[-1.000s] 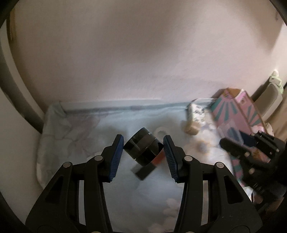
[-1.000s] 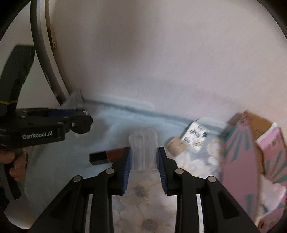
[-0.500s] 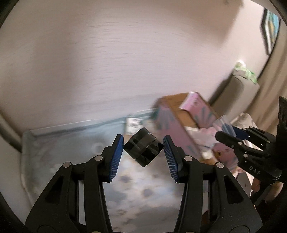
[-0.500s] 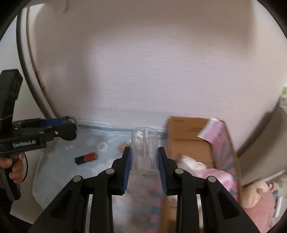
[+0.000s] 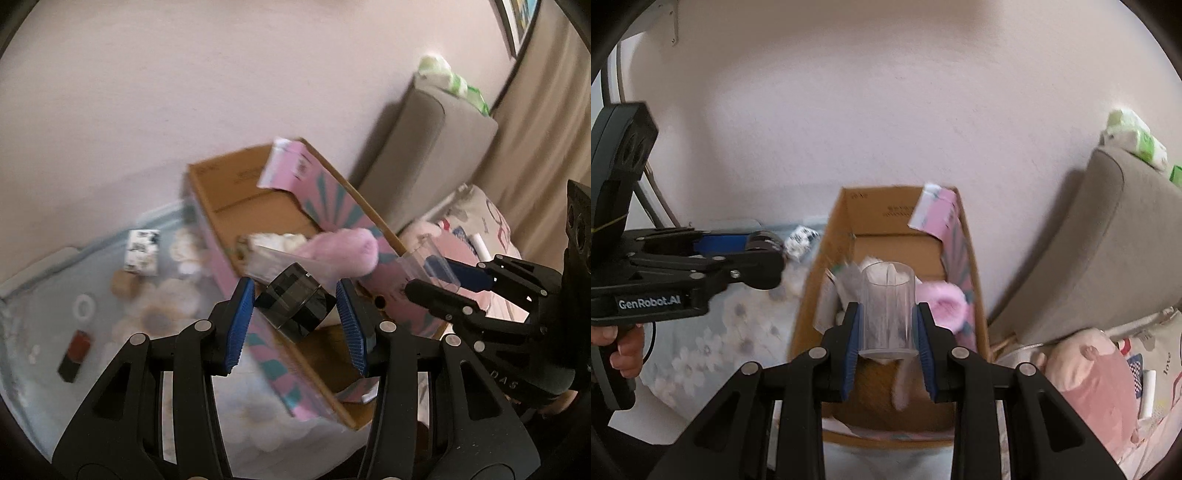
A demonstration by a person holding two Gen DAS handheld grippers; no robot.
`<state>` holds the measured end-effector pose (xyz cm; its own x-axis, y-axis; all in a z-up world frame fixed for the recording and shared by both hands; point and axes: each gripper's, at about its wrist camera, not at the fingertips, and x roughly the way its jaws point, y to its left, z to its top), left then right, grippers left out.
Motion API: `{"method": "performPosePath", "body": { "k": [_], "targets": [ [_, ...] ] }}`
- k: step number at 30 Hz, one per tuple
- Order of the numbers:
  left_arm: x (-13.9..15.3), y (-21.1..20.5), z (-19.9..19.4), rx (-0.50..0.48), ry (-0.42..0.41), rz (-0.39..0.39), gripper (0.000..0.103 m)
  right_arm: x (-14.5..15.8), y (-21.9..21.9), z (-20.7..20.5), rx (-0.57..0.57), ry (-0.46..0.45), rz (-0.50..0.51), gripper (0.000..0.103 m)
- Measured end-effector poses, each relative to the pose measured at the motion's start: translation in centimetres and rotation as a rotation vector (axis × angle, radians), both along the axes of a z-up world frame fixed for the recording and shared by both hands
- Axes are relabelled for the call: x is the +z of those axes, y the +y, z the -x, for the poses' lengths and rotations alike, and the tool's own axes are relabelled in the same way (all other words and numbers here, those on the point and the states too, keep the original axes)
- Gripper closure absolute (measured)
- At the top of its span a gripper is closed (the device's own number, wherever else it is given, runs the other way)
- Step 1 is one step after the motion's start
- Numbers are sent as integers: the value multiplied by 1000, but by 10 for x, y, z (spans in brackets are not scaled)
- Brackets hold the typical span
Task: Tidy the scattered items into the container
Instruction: 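Carry the cap and cup into the cardboard box and release both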
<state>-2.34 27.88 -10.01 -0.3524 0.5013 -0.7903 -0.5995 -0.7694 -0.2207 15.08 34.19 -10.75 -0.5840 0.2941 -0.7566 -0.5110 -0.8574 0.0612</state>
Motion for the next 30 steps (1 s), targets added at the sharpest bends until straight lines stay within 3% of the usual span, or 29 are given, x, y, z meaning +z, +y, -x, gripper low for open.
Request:
{"method": "performPosePath", "body": {
  "k": [10, 15, 16, 18, 19, 20, 30],
  "targets": [
    [-20, 28, -7, 6, -28, 40, 61, -22, 19, -20, 32, -8, 67, 76],
    [-20, 25, -1, 30, -75, 1, 60, -23, 22, -19, 46, 3, 81, 76],
    [-21, 23, 1, 40, -106, -19, 57, -23, 22, -18, 50, 5, 80, 76],
    [-23, 21, 3, 58, -136, -35, 25, -26, 25, -15, 59, -4, 84, 70],
    [-21, 20, 2, 69, -127, -33, 0, -27, 25, -14, 58, -9, 84, 55],
    [-18, 18, 1, 80, -110, -35, 1, -27, 25, -15, 54, -3, 80, 47],
    [-4, -8, 0, 150, -82, -42, 1, -13, 22, -19, 49, 29, 19, 45]
  ]
}}
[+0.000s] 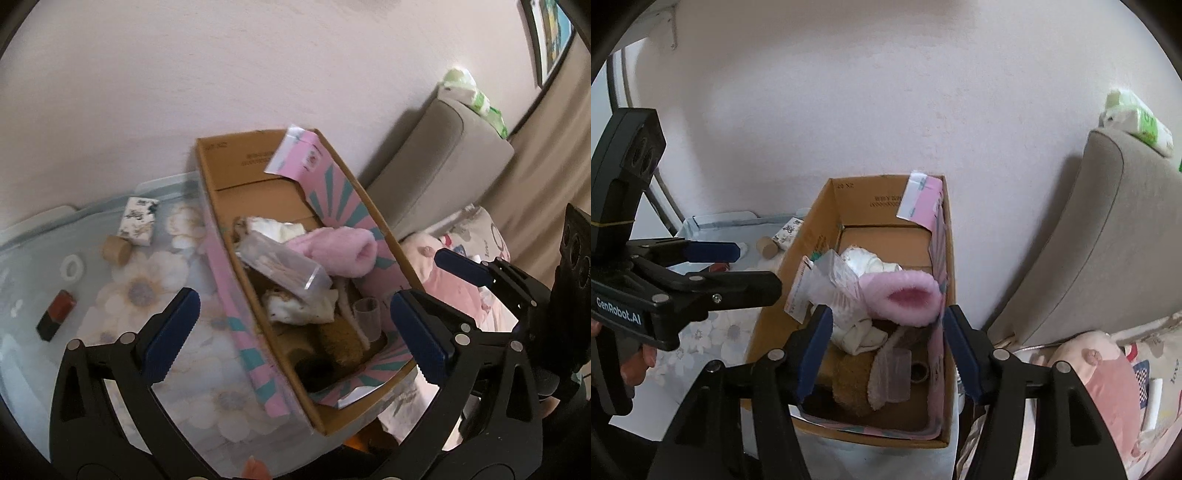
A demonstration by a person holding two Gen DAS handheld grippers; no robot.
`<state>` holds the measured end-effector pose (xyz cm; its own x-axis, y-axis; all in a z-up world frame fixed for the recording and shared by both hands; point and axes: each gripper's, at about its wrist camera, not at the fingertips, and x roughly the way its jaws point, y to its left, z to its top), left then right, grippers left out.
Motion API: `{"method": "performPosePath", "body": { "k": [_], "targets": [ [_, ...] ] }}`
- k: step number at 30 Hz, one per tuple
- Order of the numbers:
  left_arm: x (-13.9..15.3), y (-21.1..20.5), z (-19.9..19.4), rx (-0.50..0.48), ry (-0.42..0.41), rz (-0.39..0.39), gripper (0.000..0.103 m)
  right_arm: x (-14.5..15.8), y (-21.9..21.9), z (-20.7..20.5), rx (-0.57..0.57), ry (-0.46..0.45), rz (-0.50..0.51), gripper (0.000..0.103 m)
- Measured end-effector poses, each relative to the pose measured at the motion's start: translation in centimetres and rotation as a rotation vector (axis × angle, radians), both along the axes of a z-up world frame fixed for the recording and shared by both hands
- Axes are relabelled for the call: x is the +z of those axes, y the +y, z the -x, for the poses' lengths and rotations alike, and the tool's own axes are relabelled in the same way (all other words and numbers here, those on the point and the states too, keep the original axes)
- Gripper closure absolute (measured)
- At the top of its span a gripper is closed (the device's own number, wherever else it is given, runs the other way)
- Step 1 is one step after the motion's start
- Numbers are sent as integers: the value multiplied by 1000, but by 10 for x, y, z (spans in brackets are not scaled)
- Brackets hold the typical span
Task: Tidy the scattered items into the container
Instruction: 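Carry the cap and cup into the cardboard box and release both, then grasp the black-and-red bottle with left tool while right grasps tan tape roll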
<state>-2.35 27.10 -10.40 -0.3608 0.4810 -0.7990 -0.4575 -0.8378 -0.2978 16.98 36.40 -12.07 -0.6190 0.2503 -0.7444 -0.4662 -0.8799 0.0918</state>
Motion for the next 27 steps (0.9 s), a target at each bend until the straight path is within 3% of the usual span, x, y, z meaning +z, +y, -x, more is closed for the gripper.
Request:
{"method": "performPosePath", "body": {
  "k": [8, 16, 21, 27],
  "targets": [
    [16, -50, -3, 149, 46, 23, 1, 9, -14, 19, 96, 35, 12, 45],
    [15, -123, -11, 433, 50, 53, 0, 35, -26, 57, 279, 64, -2, 45],
    [-11, -177, -10, 611, -30, 45, 0, 47, -34, 105, 443, 41, 17, 45],
    [-72, -218, 16, 795, -190, 65, 1, 34, -56, 184, 599, -72, 15, 45]
  ]
}}
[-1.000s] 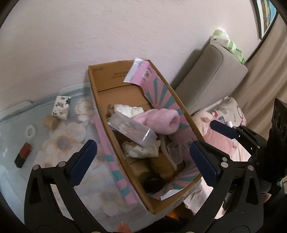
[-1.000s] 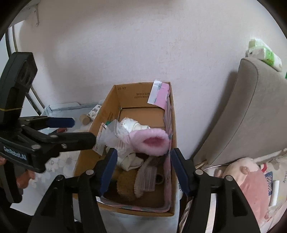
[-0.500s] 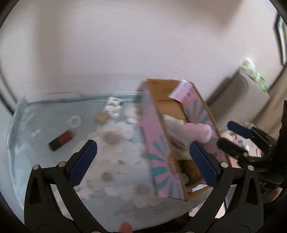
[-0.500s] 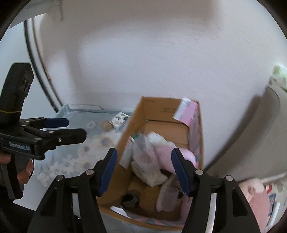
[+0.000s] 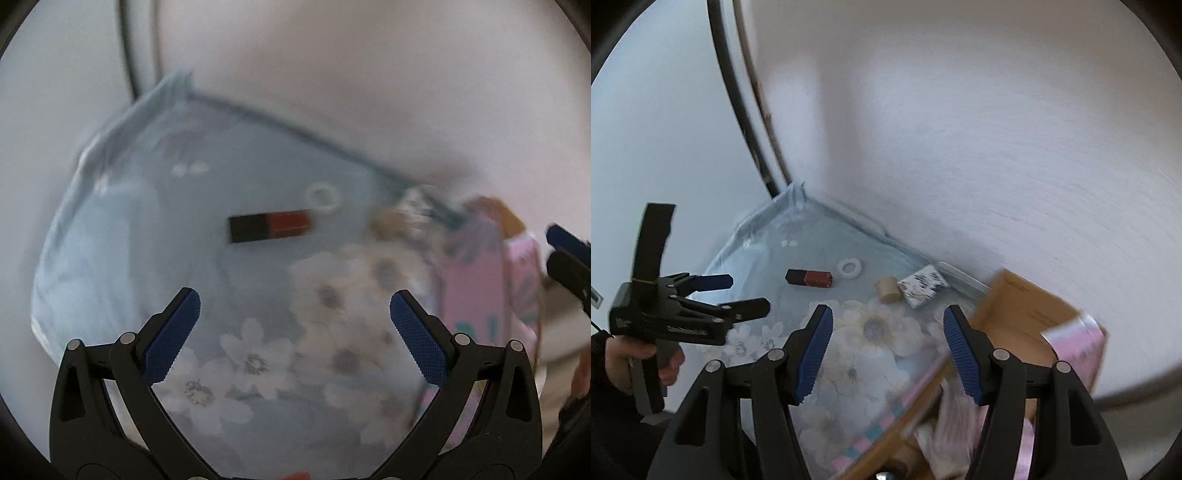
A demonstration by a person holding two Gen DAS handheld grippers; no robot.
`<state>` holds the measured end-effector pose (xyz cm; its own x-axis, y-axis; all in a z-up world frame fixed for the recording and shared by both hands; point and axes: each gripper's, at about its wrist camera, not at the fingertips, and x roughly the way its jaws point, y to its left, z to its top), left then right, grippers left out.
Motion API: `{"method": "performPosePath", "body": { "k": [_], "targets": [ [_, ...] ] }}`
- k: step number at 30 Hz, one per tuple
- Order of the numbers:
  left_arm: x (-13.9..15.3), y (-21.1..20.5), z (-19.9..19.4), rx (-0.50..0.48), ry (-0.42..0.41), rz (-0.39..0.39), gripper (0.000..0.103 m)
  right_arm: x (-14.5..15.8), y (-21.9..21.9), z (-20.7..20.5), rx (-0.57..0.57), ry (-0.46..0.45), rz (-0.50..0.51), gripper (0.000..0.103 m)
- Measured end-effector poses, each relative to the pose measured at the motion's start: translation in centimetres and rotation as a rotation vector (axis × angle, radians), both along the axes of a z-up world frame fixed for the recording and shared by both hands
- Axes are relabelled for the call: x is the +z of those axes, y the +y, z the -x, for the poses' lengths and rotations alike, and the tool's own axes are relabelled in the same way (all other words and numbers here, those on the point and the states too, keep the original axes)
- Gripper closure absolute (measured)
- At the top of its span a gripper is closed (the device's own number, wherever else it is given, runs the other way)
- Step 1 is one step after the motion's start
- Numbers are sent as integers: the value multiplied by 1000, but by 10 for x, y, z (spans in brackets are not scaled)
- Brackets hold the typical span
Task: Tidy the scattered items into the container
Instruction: 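Grasp the black-and-red bottle with left tool while right grasps tan tape roll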
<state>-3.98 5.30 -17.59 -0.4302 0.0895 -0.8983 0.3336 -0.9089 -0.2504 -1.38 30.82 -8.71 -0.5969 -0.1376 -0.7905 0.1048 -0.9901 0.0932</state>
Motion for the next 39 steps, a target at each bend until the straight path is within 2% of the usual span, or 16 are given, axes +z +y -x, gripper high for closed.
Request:
{"method": "performPosePath", "body": {
  "k": [5, 13, 20, 24, 30, 35, 39],
  "targets": [
    [-37, -10, 30, 71, -61, 31, 1, -48, -15, 68, 77, -171, 18, 45],
    [-75, -17, 57, 93, -142, 22, 1, -117, -22, 123, 122, -383, 14, 45],
    [-75, -18, 64, 119, -132, 46, 1, -144, -30, 146, 151, -430, -22, 45],
    [-75, -13, 66, 125, -145, 68, 1, -150, -29, 156, 161, -446, -31, 52],
    [-75, -7, 67, 139, -164, 117, 1, -156, -33, 160, 184, -457, -47, 52],
    [-72, -6, 65, 132, -147, 136, 7, -156, -41, 165, 213, -461, -60, 66],
    [-68, -8, 60, 128, -123, 139, 16, -162, -45, 166, 224, -475, -69, 67]
  ]
}}
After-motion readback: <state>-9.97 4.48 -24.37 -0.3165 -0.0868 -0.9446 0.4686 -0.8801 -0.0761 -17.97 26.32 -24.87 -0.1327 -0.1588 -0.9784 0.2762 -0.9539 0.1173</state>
